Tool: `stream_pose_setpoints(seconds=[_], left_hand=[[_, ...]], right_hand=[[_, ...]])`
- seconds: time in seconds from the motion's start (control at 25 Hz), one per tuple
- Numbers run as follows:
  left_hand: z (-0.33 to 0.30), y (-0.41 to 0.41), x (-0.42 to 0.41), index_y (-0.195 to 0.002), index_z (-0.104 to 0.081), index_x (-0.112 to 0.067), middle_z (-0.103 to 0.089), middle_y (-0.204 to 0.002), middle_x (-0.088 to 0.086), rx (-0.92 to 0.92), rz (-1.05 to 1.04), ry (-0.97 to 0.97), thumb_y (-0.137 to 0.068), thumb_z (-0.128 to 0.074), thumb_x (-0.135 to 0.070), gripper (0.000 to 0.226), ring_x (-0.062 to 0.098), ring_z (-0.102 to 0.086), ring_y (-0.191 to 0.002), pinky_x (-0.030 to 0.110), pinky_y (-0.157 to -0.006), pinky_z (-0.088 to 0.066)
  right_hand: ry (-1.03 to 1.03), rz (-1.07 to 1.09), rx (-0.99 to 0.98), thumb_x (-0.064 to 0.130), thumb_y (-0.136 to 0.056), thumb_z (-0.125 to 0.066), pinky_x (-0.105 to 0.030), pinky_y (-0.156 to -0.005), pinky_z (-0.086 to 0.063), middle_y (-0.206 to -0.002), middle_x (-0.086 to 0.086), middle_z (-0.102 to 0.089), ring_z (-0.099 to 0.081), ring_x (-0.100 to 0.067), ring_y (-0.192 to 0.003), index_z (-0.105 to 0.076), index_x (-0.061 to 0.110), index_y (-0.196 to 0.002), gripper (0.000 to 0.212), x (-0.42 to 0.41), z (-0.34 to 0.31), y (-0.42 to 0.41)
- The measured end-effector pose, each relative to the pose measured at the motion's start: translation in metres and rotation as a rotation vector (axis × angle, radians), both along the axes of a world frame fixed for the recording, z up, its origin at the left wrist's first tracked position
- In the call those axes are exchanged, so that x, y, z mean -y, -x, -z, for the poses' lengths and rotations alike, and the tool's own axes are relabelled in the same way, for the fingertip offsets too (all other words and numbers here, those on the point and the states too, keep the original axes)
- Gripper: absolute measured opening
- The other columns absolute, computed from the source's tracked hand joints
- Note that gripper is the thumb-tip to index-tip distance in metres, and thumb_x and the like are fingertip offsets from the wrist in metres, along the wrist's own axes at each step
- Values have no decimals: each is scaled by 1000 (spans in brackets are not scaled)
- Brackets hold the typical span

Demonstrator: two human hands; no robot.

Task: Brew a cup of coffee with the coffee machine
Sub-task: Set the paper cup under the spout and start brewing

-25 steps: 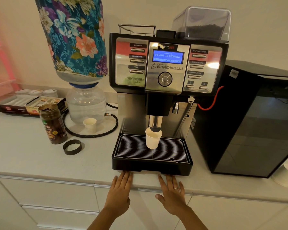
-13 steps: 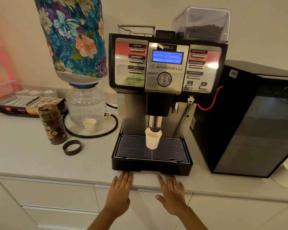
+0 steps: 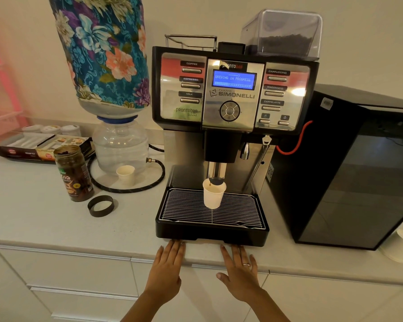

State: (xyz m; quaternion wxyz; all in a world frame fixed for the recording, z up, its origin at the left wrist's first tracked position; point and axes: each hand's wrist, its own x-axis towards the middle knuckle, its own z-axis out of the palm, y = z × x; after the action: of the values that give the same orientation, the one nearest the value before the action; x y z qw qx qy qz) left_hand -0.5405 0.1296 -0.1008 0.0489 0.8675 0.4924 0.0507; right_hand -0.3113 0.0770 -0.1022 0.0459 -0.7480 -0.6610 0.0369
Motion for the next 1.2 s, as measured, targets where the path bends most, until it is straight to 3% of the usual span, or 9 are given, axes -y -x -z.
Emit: stream_pose_setpoints(seconds=[1.2], left_hand=[[2, -1, 0, -136, -40, -12, -56, -135, 9, -3, -12, 4, -38, -88, -28, 110, 30, -52, -124, 40, -110, -4]], right_hand=[[0, -1, 6, 71, -47, -74, -50, -80, -50, -123, -7, -64, -63, -28, -109, -45, 27, -131, 99, -1, 3, -2]])
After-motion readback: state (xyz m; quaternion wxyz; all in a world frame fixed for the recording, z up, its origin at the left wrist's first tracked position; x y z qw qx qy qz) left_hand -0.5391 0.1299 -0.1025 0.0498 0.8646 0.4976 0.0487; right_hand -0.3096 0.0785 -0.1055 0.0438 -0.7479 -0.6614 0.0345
